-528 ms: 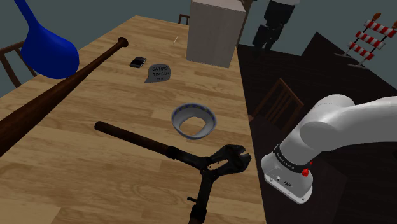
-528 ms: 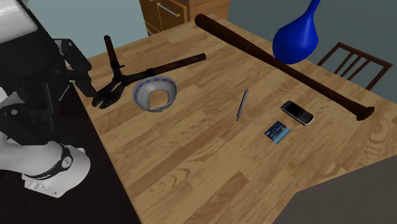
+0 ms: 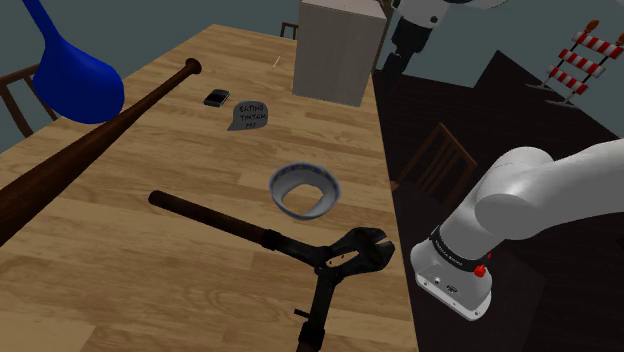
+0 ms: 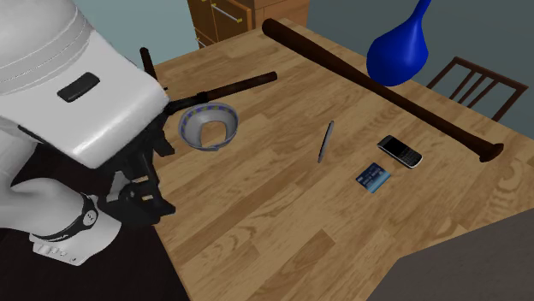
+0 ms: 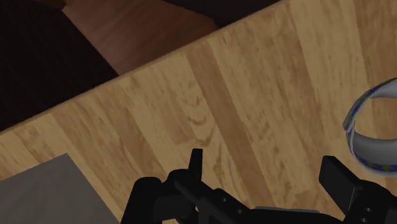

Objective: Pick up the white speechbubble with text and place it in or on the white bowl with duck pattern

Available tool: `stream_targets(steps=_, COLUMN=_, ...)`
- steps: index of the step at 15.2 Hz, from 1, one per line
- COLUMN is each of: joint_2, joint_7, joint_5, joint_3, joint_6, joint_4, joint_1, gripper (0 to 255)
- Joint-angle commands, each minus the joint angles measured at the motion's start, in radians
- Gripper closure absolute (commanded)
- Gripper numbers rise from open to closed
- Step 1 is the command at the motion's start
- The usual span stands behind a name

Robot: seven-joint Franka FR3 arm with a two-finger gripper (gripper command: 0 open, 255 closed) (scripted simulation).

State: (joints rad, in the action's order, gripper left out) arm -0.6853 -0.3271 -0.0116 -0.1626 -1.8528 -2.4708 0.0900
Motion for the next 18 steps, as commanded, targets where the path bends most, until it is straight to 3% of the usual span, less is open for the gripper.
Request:
stream_targets(steps=1, joint_2=0.062, joint_7=-0.094, joint_5=0.014, joint_3=-0.040, joint_6=-0.089, joint_4=0.001, joint_1=0.032, gripper=0)
stream_targets(steps=5, joint_2=0.192, joint_7=-0.285, joint_5=0.070, joint_3=-0.118, joint_6=-0.233, joint_4=0.025, joint_1=0.105, gripper=0)
stream_targets(steps=9, joint_2=0.334, joint_7=-0.498, joint_5=0.171, joint_3=-0.194, joint_6=-0.344, joint_4=0.079, joint_1=0.194, gripper=0)
stream_targets(steps=14, joint_2=0.520, joint_7=-0.797, joint_5=0.360, joint_3=-0.267, joint_6=-0.417, joint_4=0.186, joint_1=0.298, gripper=0)
stream_targets(steps=18, joint_2=0.670, joint_7=-1.039, joint_5=0.534, joint_3=-0.283, joint_6=-0.418, joint_4=0.297, joint_1=0.344, gripper=0)
